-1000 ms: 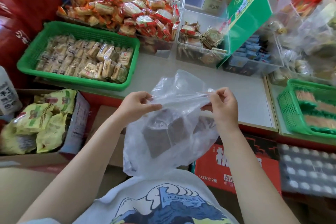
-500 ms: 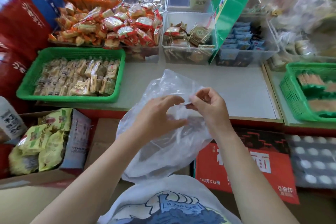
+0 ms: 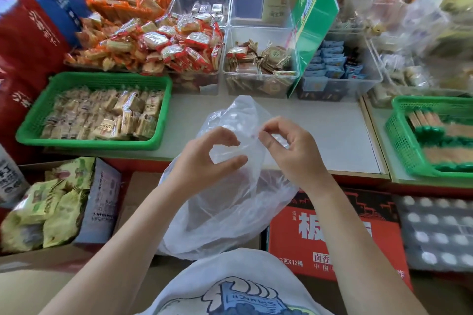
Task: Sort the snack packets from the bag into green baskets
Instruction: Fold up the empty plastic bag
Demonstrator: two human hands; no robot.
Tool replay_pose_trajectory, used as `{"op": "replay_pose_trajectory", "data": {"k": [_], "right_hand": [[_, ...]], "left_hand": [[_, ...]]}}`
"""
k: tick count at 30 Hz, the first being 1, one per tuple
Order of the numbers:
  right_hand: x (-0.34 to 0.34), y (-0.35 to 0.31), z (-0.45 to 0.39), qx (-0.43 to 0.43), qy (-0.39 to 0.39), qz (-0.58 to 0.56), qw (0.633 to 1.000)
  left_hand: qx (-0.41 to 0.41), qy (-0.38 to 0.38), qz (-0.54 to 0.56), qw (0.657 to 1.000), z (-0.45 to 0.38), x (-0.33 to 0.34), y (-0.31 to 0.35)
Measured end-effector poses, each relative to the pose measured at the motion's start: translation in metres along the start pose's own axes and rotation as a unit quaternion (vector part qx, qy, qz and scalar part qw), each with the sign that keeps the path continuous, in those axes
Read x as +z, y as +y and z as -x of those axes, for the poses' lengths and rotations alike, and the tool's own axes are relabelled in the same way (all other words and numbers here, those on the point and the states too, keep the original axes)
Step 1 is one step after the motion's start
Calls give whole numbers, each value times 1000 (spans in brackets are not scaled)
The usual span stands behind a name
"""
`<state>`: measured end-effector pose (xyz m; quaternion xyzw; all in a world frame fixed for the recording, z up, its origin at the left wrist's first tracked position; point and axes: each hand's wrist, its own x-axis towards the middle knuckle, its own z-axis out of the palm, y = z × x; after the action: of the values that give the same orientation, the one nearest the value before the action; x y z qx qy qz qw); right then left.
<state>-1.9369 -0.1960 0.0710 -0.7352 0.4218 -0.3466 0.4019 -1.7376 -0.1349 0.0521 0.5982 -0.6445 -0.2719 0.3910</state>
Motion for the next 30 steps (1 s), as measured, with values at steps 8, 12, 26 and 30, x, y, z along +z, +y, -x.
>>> {"op": "replay_pose_trajectory", "data": {"k": [8, 12, 26, 30], "right_hand": [[6, -30, 13, 70, -72, -43, 994], [0, -48, 18, 109, -81, -120, 983], [30, -31, 21, 13, -65, 35, 997], [32, -28, 26, -6, 7, 33, 999]], "left_hand": [[-1, -49, 35, 998, 5, -14, 13], [-75, -109, 237, 962, 11, -29, 29], [-62, -62, 234, 968, 7, -20, 3], [-56, -52, 161, 984, 4, -15, 2]]}}
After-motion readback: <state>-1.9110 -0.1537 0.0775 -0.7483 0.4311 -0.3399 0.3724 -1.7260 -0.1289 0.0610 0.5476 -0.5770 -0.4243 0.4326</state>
